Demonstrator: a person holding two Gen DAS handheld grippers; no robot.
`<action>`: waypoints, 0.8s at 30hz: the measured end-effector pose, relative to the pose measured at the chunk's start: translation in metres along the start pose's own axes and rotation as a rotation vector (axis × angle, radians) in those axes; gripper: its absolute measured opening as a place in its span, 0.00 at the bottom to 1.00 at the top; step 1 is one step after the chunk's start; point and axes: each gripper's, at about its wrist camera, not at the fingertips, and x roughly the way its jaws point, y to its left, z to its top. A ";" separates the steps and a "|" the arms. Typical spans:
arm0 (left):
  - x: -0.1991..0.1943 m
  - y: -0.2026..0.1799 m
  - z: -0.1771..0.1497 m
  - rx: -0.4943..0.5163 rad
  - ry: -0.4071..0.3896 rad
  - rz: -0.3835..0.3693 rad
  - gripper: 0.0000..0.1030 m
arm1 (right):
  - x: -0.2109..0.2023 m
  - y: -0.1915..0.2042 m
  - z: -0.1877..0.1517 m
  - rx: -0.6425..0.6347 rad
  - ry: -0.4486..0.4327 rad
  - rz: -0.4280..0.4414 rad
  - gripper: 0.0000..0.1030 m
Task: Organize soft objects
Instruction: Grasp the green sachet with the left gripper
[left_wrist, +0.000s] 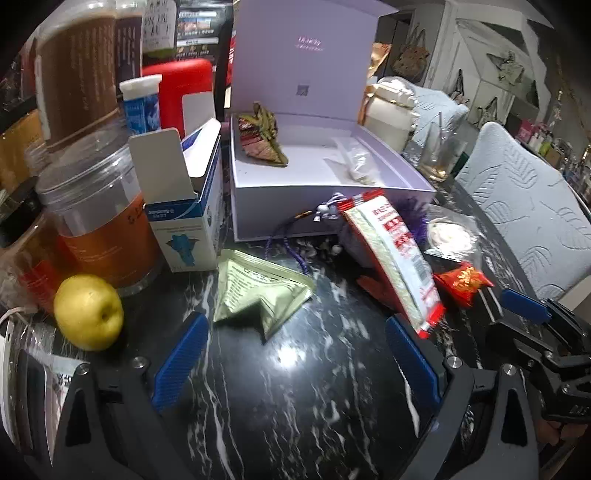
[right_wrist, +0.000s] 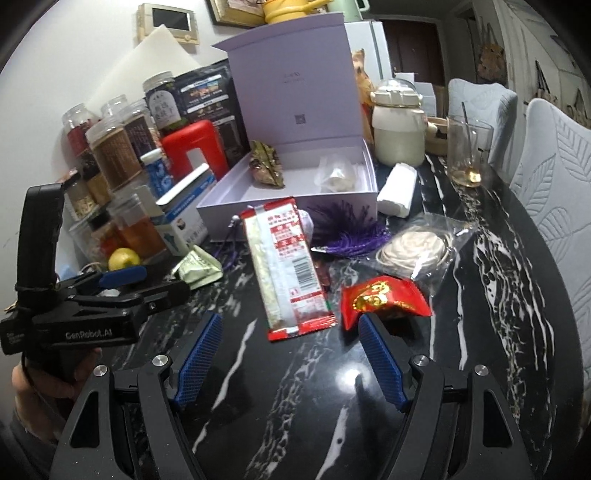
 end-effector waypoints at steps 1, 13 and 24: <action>0.003 0.001 0.002 -0.002 0.003 0.004 0.95 | 0.002 -0.003 0.001 0.006 0.004 -0.002 0.75; 0.041 0.007 0.023 0.040 0.031 0.097 0.95 | 0.018 -0.027 0.008 0.055 0.022 -0.002 0.75; 0.064 0.005 0.020 0.081 0.094 0.109 0.95 | 0.024 -0.043 0.011 0.075 0.028 -0.025 0.75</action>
